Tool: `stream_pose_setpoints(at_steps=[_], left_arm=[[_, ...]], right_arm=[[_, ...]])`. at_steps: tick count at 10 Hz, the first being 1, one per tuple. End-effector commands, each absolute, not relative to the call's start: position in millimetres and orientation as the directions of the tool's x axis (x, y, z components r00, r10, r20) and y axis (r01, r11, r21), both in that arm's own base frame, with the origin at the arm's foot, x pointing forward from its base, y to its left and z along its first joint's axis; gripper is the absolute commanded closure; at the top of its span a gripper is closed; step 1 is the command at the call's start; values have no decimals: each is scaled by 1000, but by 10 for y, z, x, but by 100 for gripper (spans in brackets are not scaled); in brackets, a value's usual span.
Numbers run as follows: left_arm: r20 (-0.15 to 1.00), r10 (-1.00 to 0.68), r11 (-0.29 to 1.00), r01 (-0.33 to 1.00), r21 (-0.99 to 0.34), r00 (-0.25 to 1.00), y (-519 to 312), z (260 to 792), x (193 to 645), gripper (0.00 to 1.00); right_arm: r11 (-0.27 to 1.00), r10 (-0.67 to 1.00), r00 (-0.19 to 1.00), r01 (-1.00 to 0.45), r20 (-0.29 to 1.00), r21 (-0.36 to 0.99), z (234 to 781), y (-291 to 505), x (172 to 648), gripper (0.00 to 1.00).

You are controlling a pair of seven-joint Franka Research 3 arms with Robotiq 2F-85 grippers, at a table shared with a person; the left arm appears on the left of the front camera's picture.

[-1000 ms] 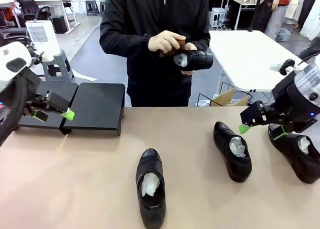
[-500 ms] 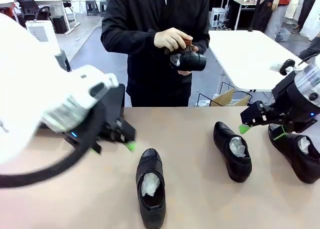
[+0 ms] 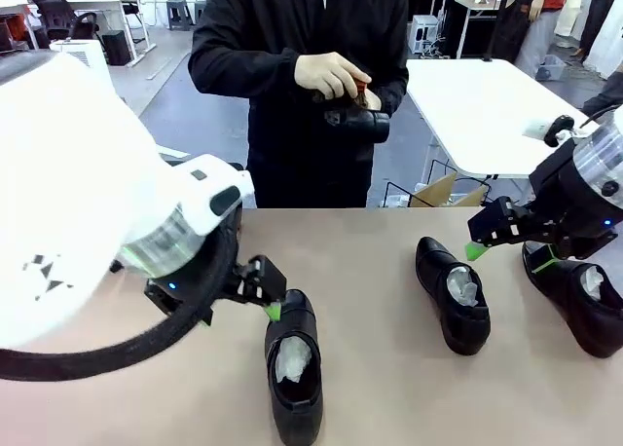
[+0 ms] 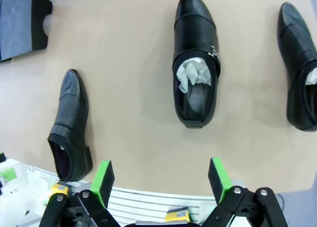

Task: Organize the shoes by placing them on the stand.
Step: Place the Shoe from the middle of the table onto the Shoes Stand.

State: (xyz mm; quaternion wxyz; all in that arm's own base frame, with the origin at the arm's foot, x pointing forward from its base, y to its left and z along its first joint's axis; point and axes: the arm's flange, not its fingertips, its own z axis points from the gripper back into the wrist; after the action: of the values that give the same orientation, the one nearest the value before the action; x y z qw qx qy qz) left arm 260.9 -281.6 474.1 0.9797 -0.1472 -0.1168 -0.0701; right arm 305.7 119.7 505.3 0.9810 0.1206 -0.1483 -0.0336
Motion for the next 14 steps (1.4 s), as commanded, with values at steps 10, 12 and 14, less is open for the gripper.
stream_pose_setpoints(at_steps=[10, 12, 14], left_arm=[[79, -151, 977, 161, -140, 985, -4383, 3924, 2780, 0], [74, -77, 983, 88, -162, 994, -4419, 3830, 2795, 0], [87, 1, 992, 10, -129, 996, -4406, 3675, 2841, 0]], right_arm=[[964, -94, 955, 17, 281, 264, 5060, 1192, 3075, 0], [964, -94, 955, 17, 281, 264, 5060, 1192, 3075, 0], [964, -94, 955, 17, 281, 264, 5060, 1192, 3075, 0]])
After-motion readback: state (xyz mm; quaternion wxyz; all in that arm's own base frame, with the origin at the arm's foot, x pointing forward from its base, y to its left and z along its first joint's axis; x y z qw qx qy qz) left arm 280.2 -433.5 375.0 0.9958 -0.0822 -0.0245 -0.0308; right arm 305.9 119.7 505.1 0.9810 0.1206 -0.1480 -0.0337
